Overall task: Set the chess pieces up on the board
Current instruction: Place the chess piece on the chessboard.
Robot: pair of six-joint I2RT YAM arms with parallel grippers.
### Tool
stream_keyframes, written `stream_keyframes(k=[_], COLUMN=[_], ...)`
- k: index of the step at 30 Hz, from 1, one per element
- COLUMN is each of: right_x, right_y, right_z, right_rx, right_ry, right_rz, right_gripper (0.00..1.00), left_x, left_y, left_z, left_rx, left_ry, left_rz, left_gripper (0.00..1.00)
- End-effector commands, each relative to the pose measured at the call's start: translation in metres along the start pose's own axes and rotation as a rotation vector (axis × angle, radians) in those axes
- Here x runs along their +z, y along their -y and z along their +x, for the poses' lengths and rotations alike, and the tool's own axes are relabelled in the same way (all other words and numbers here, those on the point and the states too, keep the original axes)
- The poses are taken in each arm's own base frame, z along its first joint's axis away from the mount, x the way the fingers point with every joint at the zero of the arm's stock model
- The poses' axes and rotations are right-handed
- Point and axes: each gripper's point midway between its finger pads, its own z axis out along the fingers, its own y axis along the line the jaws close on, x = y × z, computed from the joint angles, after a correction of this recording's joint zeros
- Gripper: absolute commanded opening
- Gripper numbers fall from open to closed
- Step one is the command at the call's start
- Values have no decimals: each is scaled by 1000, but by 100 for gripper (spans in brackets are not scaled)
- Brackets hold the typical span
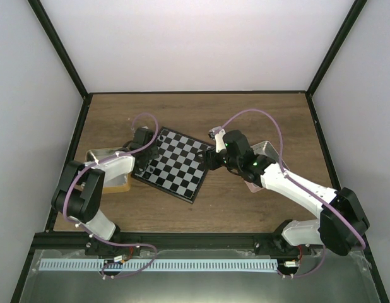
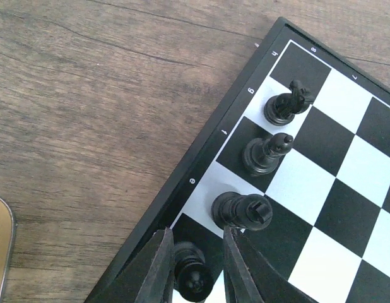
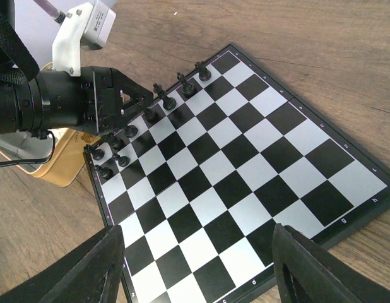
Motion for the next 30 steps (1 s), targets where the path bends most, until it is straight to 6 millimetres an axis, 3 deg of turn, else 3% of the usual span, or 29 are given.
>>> stream_keyframes(k=[1, 25, 30], right_x=[-1, 0, -7], right_y=[-3, -2, 21], right_z=[-9, -9, -18], right_rx=[9, 12, 59], right_ry=[16, 14, 69], right_rz=[-9, -2, 132], right_gripper=[65, 65, 63], left_x=[-10, -10, -16], left_y=[7, 11, 9], left_z=[-18, -18, -23], left_rx=[-8, -5, -13], left_ry=[35, 27, 44], left_rz=[17, 39, 32], left_gripper=[24, 18, 24])
